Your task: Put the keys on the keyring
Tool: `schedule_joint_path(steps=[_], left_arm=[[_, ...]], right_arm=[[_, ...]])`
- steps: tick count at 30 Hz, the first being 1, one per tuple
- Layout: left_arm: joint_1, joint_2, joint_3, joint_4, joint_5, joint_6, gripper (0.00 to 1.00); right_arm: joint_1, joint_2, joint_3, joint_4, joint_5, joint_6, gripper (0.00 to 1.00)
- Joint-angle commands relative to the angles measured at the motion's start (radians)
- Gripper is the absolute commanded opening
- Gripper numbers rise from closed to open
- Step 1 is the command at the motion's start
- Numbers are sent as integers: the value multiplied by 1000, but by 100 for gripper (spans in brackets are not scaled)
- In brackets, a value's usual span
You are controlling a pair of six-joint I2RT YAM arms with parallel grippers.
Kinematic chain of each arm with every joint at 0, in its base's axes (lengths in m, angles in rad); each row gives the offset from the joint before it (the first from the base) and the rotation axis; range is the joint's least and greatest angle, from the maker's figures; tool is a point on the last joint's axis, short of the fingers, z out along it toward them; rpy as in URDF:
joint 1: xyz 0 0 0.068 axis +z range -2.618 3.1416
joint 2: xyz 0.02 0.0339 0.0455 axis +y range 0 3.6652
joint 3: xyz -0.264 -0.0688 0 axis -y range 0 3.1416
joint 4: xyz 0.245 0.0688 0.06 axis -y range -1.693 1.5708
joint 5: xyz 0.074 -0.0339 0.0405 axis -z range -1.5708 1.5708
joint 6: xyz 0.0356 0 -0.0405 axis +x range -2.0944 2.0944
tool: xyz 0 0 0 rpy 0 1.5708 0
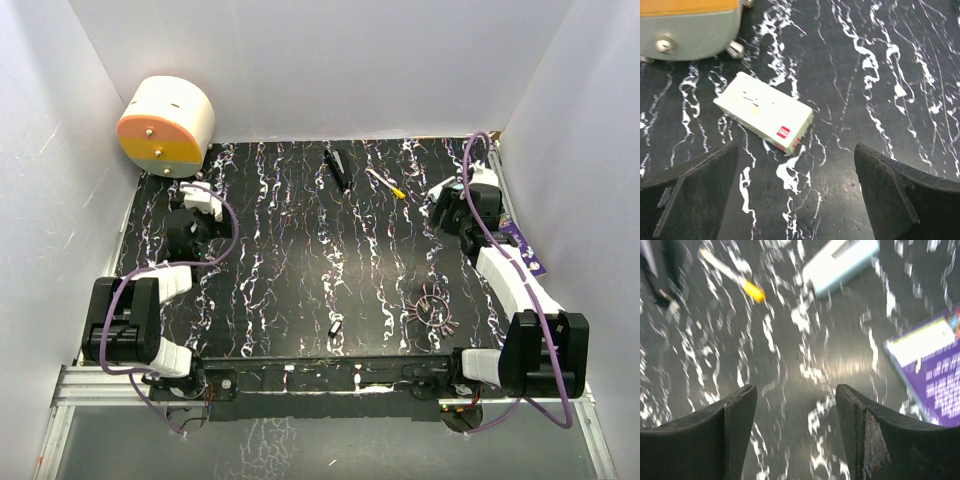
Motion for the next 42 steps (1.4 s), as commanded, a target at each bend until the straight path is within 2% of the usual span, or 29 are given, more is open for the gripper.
schedule_joint_path(steps=[1,7,12,16,20,22,25,28,42], left_arm=[[3,-30,70,-262,130,27,97],[-26,-81,94,-347,211,27,97],[-27,-75,133,-430,214,26,97],[-28,-85,134,-436,237,19,97],[-28,-78,134,-438,236,27,97],[-28,-77,128,-440,230,36,97],[-28,-74,117,-433,236,37,97],[-28,-68,118,-436,242,27,97],[-28,-55,115,-435,219,35,97]], right_arm=[[6,-26,56,-434,28,124,68],[26,-57,21,-556,-84,140,68],[99,-55,-20,-592,-52,161,71],[163,-44,-27,-606,4,199,73],[175,-26,-4,-630,57,209,73],[180,-32,-3,-632,69,205,69],[185,-29,-13,-628,63,194,51],[191,1,-22,-621,36,189,42],[234,82,1,-600,122,200,44]])
